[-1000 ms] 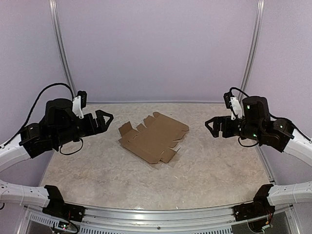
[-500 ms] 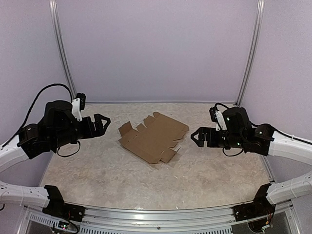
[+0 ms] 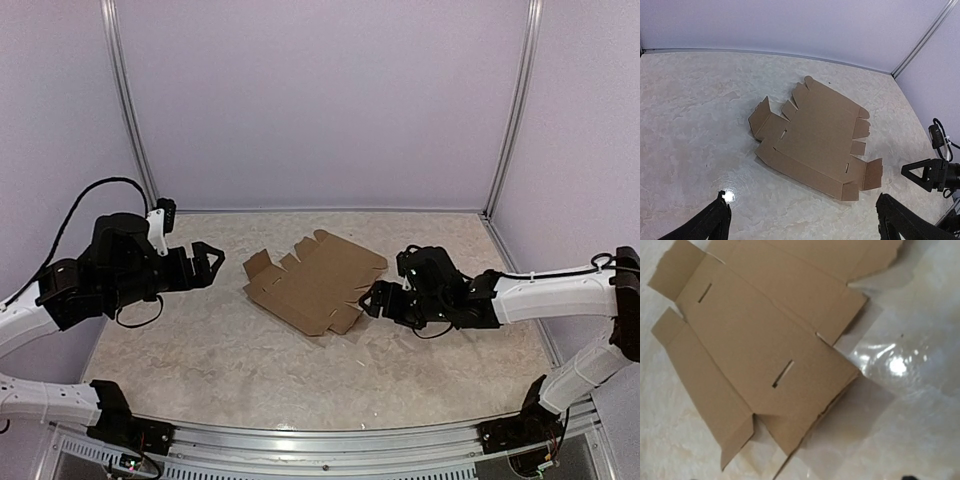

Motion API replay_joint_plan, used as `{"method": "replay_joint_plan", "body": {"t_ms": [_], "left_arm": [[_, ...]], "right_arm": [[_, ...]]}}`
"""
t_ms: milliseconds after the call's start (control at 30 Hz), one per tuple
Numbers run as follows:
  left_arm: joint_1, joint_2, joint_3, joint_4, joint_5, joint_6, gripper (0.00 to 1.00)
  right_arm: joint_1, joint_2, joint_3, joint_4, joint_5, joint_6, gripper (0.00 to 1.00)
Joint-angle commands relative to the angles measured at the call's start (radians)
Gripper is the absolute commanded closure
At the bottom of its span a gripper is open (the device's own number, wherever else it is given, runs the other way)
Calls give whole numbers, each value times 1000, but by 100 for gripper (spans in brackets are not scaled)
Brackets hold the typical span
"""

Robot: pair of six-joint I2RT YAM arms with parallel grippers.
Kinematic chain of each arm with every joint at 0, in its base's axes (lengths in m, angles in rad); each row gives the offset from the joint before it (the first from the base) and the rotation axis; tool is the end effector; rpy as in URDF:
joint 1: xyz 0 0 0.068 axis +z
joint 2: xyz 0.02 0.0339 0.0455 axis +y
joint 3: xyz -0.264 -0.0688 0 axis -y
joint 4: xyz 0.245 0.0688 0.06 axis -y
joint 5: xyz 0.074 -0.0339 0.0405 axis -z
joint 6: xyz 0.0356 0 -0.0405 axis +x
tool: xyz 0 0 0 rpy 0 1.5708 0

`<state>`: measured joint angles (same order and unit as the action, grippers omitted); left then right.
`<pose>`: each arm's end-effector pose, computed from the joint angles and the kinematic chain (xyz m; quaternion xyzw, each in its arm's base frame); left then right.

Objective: Fold the paper box

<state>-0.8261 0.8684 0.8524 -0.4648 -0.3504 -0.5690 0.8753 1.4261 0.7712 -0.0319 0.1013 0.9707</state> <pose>0.1382 -0.1319 0.3214 0.0183 0.8467 -0.2137 0.4870 0.1933 0.2260 0.2037 0.0647 0.9007 0.3130 0.2943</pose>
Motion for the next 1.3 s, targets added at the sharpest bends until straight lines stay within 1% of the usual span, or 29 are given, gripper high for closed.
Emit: {"method": "replay_joint_plan", "body": {"t_ms": [0,133,233,567,800,900,967,1000,1133,1267], "left_arm": [[1,-35,-14,-39,-27,21,1],[1,-52,-22,-49,-27,18,1],[1,-58,-17,-73,-45,21,1],[1,-92,-22,-101,-64,18,1],[1,-91,-24,-104,-70,20,1],[1,-95,-24,-103,-73,20,1],[2,-96,-24,-103,-74,21,1],[1,-95,-24,-104,-75,21,1],[2,-95,-21,-111,-80,24,1],[1,-101,-22,-115,-86,21,1]], "right_arm": [[16,70,-3,96,12,115,18],[18,122,6,134,13,151,23],[17,163,27,131,23,178,30],[18,251,77,171,14,198,39],[18,275,81,182,8,204,48],[18,277,78,182,12,204,53],[19,275,75,183,15,204,61],[18,276,74,182,16,204,63],[18,284,73,188,9,202,69],[18,287,73,188,2,194,77]]}}
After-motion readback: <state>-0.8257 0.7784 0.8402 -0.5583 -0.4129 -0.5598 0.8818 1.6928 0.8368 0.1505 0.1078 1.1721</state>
